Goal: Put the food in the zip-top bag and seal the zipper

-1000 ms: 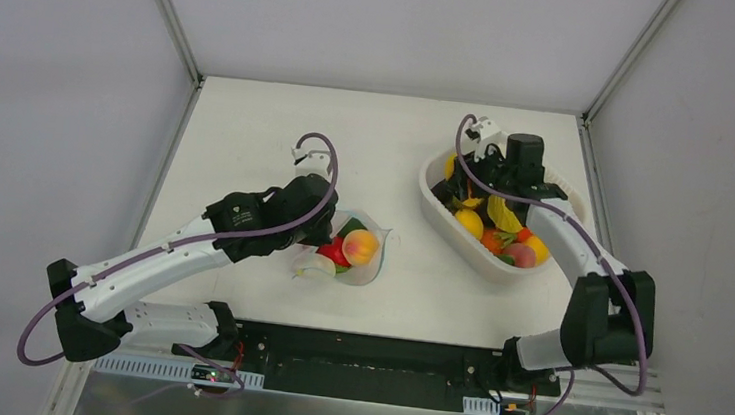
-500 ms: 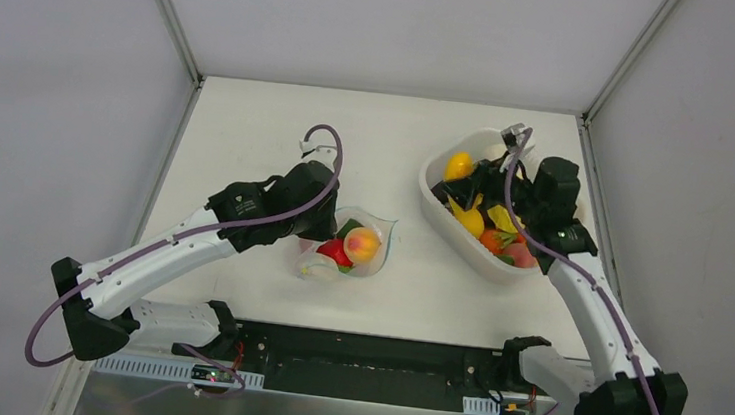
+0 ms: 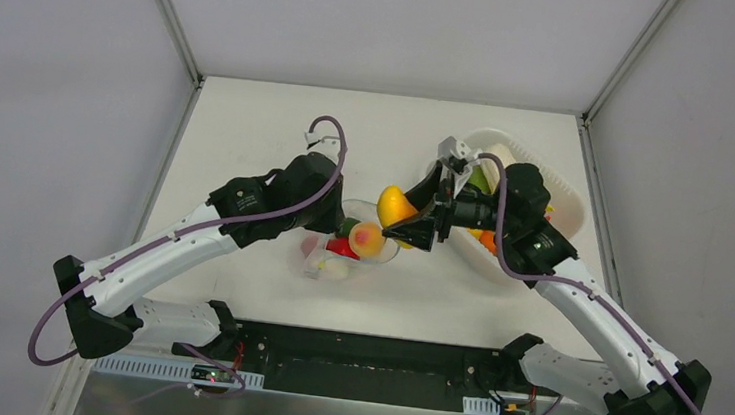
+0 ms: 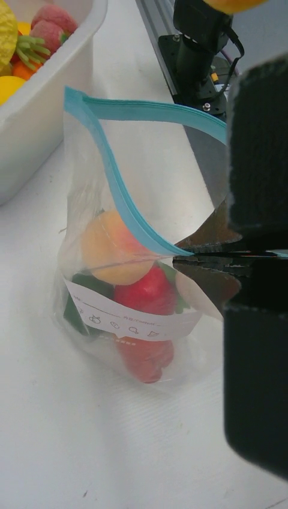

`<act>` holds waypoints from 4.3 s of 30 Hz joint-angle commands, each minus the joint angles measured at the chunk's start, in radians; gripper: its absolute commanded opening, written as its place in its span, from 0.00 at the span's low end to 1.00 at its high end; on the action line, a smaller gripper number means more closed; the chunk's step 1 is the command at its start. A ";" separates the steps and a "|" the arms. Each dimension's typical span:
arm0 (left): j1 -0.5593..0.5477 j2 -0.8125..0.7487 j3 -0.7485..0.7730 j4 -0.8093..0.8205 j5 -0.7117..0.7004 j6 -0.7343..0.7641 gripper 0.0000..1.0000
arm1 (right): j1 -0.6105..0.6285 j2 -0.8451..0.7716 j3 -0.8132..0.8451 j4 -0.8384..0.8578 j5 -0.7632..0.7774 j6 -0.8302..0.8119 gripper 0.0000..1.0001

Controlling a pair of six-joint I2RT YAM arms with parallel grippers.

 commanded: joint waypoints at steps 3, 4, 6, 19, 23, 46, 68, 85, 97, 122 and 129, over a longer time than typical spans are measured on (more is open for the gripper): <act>0.010 -0.007 0.010 0.155 0.053 -0.017 0.00 | 0.074 0.077 0.080 0.008 0.004 -0.130 0.34; 0.011 -0.004 0.007 0.173 0.065 -0.022 0.00 | 0.077 0.082 0.073 0.007 0.001 -0.153 0.34; 0.011 0.007 0.014 0.178 0.079 -0.028 0.00 | 0.080 0.087 0.039 0.031 0.024 -0.201 0.36; 0.013 0.000 0.005 0.192 0.033 -0.058 0.00 | 0.081 0.114 0.042 -0.099 0.051 -0.377 0.79; 0.019 0.002 0.006 0.194 0.026 -0.058 0.00 | 0.080 0.062 0.043 -0.101 0.052 -0.376 0.86; 0.032 -0.001 -0.015 0.178 0.028 -0.052 0.00 | -0.321 0.340 0.263 -0.485 0.752 0.106 0.80; 0.036 -0.029 -0.028 0.146 0.011 -0.048 0.00 | -0.331 0.639 0.400 -0.833 0.921 0.010 0.92; 0.038 -0.040 -0.035 0.133 0.009 -0.047 0.00 | -0.332 0.696 0.411 -0.919 0.839 -0.063 0.75; 0.038 -0.048 -0.040 0.132 0.006 -0.045 0.00 | -0.332 0.674 0.435 -0.936 0.829 -0.058 0.41; 0.040 -0.012 -0.023 0.143 0.036 -0.044 0.00 | -0.385 0.530 0.392 -0.819 0.864 0.010 0.62; 0.040 -0.008 -0.019 0.139 0.036 -0.038 0.00 | -0.385 0.599 0.401 -0.911 0.835 -0.007 0.80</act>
